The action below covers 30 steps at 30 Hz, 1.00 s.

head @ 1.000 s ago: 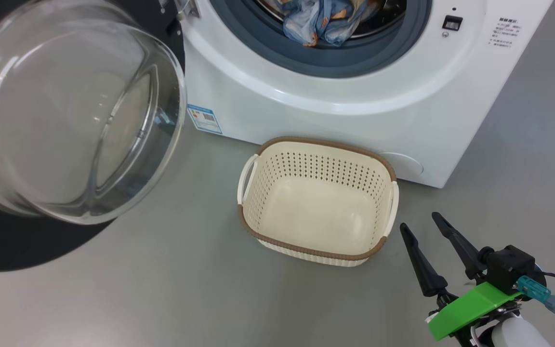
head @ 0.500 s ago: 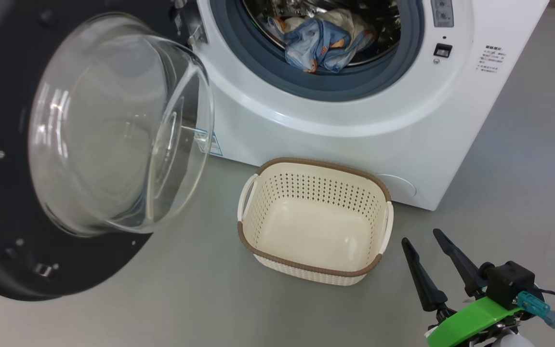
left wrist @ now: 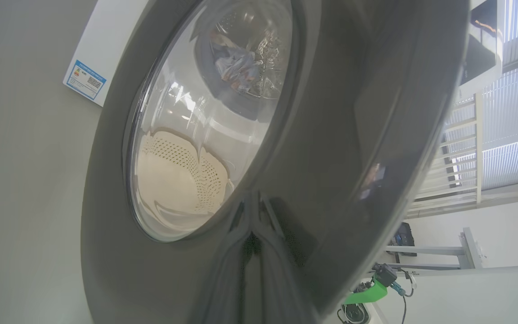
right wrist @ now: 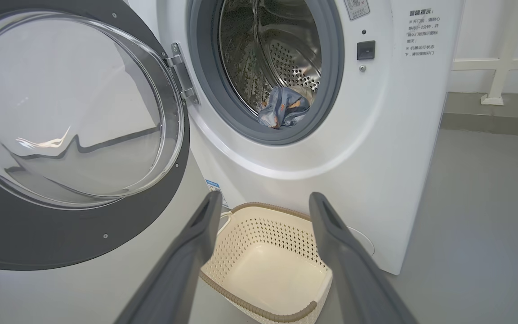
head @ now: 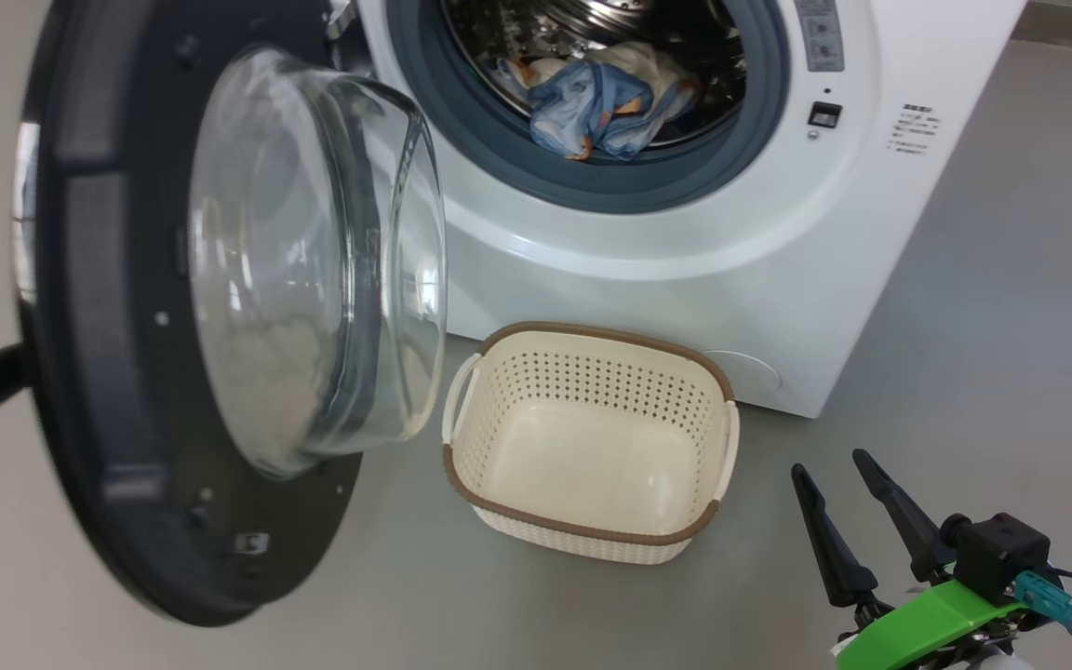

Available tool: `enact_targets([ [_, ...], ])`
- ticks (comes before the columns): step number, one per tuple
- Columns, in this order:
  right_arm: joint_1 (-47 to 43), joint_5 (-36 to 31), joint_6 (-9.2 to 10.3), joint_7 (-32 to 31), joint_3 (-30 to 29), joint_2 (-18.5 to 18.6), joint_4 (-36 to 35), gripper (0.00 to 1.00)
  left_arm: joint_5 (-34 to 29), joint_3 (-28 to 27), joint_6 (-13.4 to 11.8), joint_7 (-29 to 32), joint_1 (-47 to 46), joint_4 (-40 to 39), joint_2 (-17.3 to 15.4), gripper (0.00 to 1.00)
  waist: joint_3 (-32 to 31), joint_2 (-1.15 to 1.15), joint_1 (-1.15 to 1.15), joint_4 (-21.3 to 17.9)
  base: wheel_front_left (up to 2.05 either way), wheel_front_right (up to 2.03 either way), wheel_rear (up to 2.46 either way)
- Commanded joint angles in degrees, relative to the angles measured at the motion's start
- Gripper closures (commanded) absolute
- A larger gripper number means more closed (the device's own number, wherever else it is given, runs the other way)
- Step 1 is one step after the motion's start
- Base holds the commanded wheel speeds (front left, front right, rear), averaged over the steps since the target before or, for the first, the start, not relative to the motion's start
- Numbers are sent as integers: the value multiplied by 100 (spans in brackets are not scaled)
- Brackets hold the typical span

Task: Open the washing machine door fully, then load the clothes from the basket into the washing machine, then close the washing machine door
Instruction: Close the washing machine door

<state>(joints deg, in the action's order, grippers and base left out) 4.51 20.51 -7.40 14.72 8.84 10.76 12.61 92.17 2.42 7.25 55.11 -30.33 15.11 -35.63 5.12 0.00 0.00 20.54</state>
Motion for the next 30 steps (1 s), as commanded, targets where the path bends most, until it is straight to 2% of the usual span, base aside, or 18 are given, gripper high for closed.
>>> enact_targets([
  [1,5,-3,-9,28,110,6,-156,0,70,-194,24,74,-121,-246,-227,100,-7,0,0,-61,0,0,0],
  [10,-5,-30,-9,28,29,-24,-192,0,-4,79,24,164,-227,-867,231,100,-2,0,0,-502,0,0,0],
  [15,25,-39,-9,28,-23,-116,-220,0,-148,235,24,63,-267,-1037,481,100,29,0,0,-963,0,0,0],
  [30,94,-65,-9,28,-112,-293,-292,0,-562,353,24,-539,-787,-681,778,100,211,0,0,-2277,0,0,0],
])
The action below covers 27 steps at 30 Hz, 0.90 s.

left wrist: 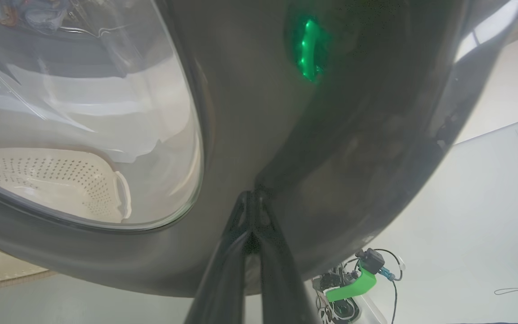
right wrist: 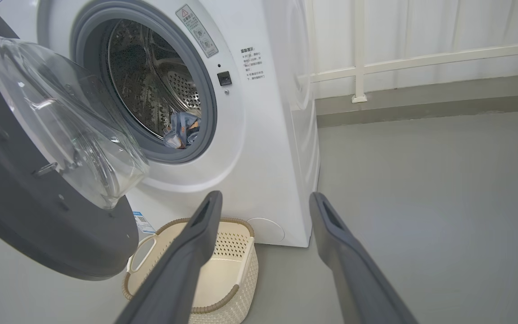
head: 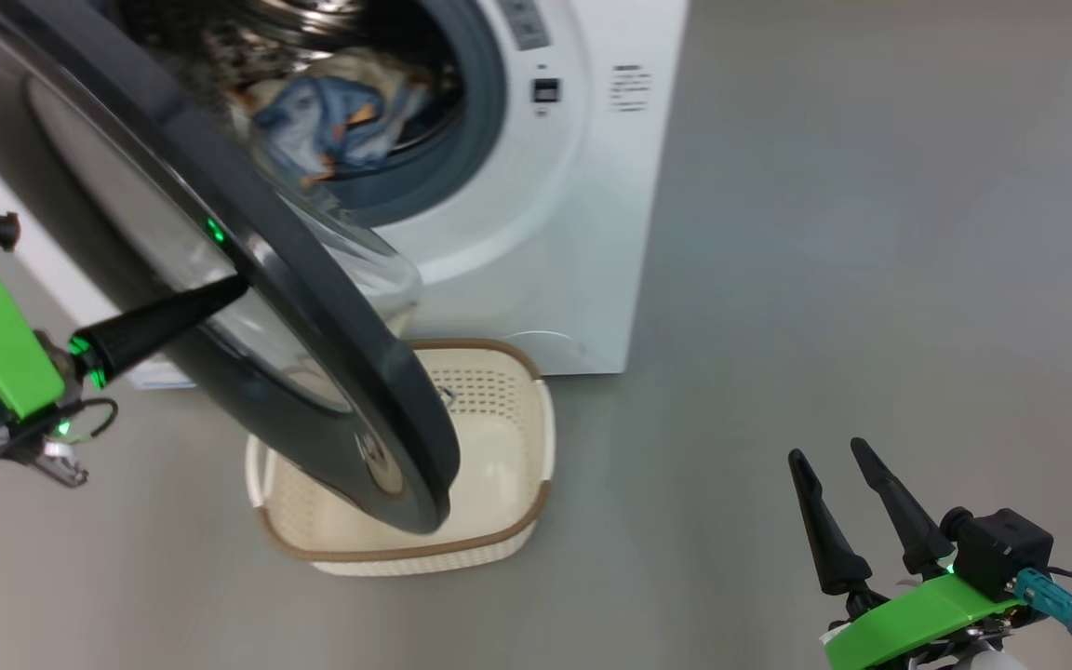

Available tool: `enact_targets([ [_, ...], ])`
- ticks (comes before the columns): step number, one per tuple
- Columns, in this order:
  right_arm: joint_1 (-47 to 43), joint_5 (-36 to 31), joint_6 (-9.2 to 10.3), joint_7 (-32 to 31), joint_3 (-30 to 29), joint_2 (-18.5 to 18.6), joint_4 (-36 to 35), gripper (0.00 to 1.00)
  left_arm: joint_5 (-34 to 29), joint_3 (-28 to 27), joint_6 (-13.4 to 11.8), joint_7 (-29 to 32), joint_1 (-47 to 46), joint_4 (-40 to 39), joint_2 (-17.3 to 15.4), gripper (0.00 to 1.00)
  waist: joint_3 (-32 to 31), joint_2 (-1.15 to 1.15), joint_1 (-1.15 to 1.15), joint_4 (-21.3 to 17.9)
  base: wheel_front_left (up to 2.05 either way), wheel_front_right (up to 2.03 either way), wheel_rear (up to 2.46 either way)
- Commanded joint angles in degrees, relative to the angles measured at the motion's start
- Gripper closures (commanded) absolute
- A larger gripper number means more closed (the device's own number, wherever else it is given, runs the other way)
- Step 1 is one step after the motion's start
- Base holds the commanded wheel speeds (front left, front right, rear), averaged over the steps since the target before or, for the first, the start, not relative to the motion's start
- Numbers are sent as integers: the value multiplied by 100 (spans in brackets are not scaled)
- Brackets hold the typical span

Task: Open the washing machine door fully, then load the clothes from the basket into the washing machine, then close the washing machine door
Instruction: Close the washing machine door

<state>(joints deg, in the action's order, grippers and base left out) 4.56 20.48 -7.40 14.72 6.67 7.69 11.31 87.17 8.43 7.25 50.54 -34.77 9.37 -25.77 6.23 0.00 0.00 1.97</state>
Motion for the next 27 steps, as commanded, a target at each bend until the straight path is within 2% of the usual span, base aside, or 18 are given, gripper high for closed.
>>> enact_targets([
  [1,95,-66,-9,28,97,6,-171,0,-75,-265,24,-152,-382,-76,-195,100,120,0,0,-490,0,0,0],
  [6,141,-70,-9,28,60,-31,-188,0,-167,-264,24,-415,-558,120,-184,100,200,0,0,-757,0,0,0],
  [12,149,-76,-9,28,12,-48,-192,0,-152,-232,24,-551,-550,148,-224,100,207,0,0,-806,0,0,0],
  [27,59,-92,-9,28,-121,33,-198,0,-167,-301,24,-1052,540,-256,-667,100,-5,0,0,-392,0,0,0],
])
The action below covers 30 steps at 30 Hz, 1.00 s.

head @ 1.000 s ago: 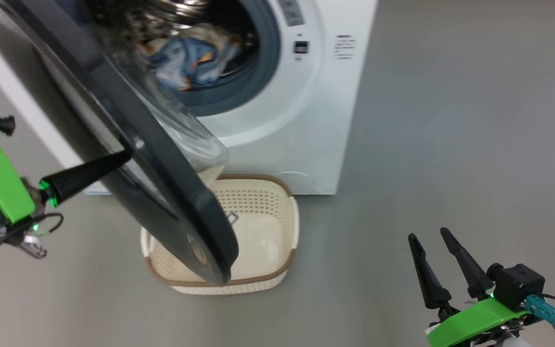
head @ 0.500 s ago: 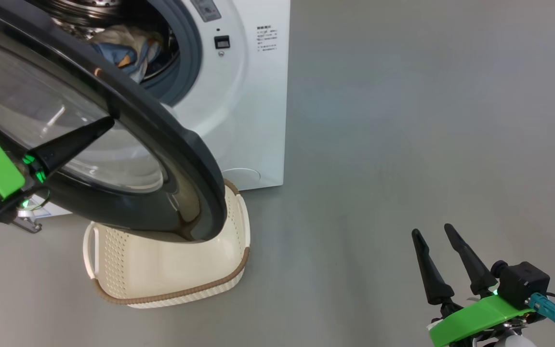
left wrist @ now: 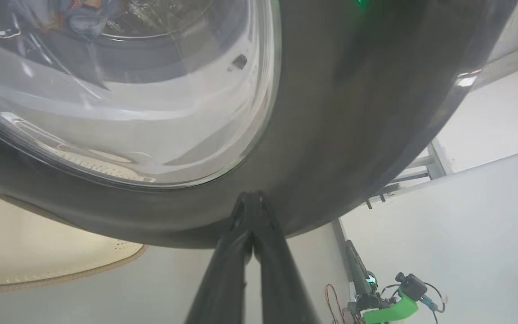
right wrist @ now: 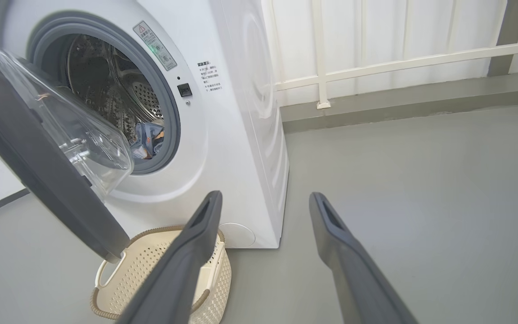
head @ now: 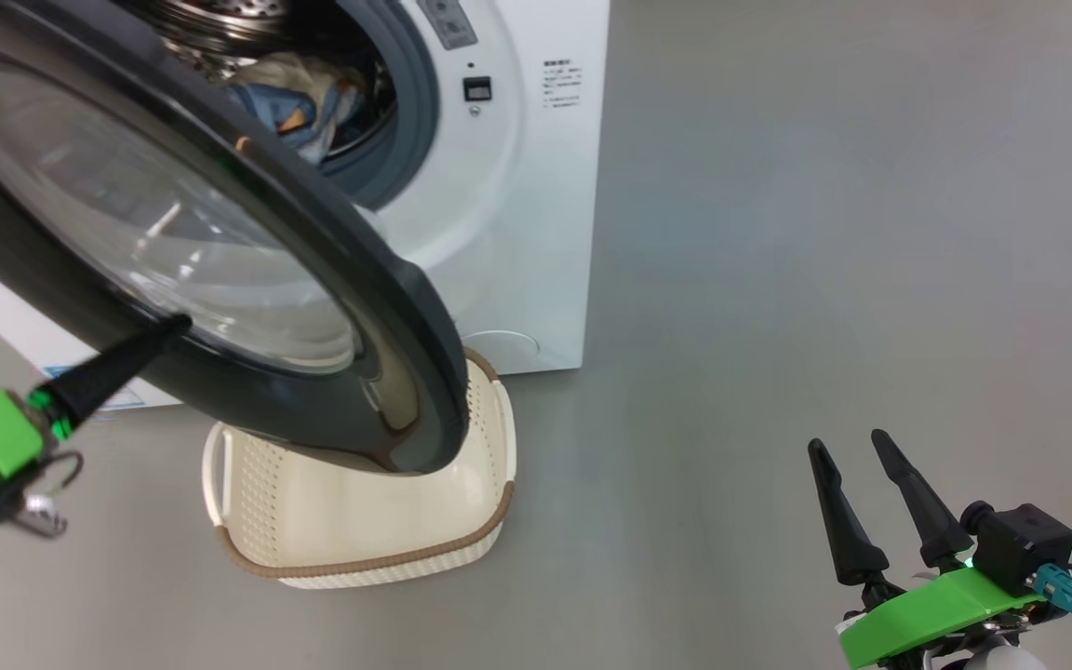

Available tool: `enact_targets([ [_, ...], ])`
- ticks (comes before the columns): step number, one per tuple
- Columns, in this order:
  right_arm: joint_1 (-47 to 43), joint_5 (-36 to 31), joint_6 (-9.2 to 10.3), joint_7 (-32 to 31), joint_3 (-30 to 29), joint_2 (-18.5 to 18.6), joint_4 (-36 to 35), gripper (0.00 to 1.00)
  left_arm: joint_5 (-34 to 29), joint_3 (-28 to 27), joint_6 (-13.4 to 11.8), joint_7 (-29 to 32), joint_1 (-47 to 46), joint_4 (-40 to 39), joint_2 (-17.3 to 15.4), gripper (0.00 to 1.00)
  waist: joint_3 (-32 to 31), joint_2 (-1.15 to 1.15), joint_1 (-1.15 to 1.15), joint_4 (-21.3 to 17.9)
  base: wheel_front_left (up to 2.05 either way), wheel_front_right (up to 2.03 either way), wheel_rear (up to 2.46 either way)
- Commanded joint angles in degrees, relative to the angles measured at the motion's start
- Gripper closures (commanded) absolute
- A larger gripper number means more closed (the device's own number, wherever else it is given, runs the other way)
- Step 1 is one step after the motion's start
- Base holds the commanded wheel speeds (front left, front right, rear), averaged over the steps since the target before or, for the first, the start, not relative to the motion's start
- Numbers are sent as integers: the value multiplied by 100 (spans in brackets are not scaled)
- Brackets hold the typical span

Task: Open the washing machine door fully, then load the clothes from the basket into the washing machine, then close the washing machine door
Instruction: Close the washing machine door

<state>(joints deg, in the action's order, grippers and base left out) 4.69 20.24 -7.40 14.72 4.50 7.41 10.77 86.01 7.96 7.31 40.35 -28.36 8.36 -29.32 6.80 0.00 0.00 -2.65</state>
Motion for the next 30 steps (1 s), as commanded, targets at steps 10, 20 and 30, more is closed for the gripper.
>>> enact_targets([
  [10,-58,-34,-9,28,107,137,-143,0,-290,-52,18,-793,1060,-486,-521,0,-231,0,0,223,0,0,0],
  [20,-203,-2,-9,28,93,216,-139,0,-850,515,18,-2458,1993,-532,-558,0,-326,0,0,239,0,0,0],
  [30,-262,19,-9,28,89,286,-149,0,-1044,986,18,-4278,2562,-259,-569,0,-326,0,0,119,0,0,0],
])
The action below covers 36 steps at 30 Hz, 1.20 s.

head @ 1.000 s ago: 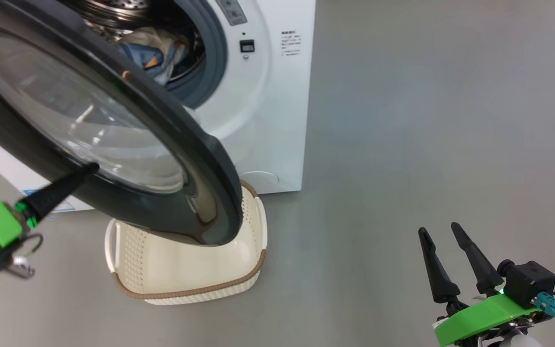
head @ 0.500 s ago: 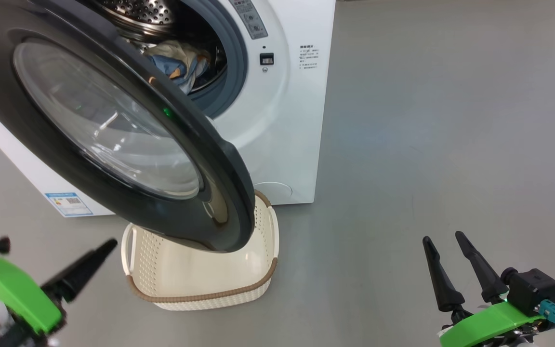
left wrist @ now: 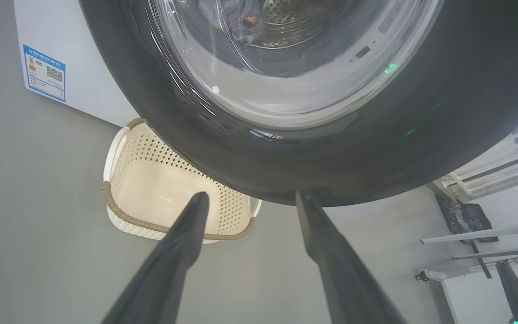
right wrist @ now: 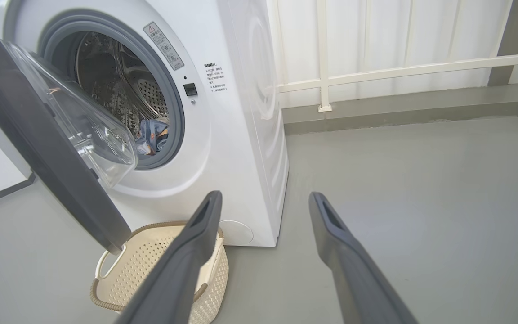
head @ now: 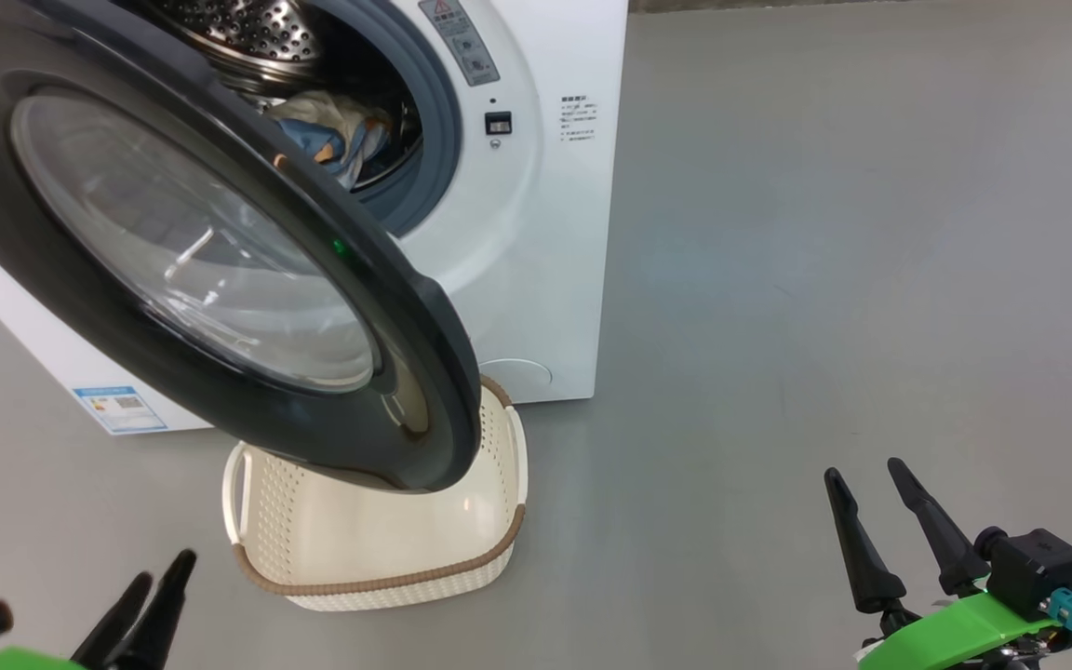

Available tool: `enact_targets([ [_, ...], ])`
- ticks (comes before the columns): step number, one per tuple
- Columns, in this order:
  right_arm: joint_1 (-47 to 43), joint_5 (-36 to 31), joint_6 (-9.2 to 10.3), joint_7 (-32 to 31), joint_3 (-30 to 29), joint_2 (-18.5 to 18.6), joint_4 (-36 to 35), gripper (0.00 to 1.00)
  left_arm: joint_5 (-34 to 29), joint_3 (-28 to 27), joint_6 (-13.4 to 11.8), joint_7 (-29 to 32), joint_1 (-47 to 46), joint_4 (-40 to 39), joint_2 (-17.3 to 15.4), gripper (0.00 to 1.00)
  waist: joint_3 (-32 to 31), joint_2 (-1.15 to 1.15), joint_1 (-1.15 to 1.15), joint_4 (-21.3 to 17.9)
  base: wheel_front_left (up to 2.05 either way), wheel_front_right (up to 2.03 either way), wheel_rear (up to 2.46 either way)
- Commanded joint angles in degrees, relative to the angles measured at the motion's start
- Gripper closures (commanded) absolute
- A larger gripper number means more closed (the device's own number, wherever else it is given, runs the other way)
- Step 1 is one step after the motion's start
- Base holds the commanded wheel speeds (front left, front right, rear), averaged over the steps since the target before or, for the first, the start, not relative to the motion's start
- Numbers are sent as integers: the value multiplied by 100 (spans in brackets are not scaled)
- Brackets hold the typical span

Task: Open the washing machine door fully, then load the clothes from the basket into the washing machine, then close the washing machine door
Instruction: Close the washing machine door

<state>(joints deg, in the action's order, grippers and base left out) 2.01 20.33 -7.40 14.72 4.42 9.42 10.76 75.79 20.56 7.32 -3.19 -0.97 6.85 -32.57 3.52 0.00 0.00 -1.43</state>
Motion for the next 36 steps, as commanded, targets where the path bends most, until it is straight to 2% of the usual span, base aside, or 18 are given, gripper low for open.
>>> enact_targets([
  [1,-2,12,-9,28,92,89,-148,0,-67,-210,17,-134,-145,-40,-243,0,3,0,0,-16,0,0,0],
  [6,-58,21,-9,28,57,105,-126,0,-409,109,17,-987,-83,359,-250,0,-30,0,0,-74,0,0,0],
  [10,-94,36,-9,28,41,111,-91,0,-946,80,17,-1170,-141,724,-101,0,-63,0,0,-124,0,0,0],
  [19,-42,46,-9,28,1,86,-99,0,-3265,-1274,17,-1179,-155,679,803,0,19,0,0,-236,0,0,0],
  [20,-25,40,-9,28,-16,77,-110,0,-3707,-1551,17,-1179,-120,585,999,0,36,0,0,-265,0,0,0],
  [24,2,33,-9,28,-42,61,-124,0,-4508,-1961,17,-1180,-5,390,1316,0,58,0,0,-328,0,0,0],
  [30,15,35,-9,28,-61,33,-127,0,-5169,-2402,17,-1180,232,149,1743,0,60,0,0,-394,0,0,0],
  [36,11,28,-9,28,-86,0,-137,0,-5469,-2618,17,-1180,394,150,2056,0,91,0,0,-389,0,0,0],
])
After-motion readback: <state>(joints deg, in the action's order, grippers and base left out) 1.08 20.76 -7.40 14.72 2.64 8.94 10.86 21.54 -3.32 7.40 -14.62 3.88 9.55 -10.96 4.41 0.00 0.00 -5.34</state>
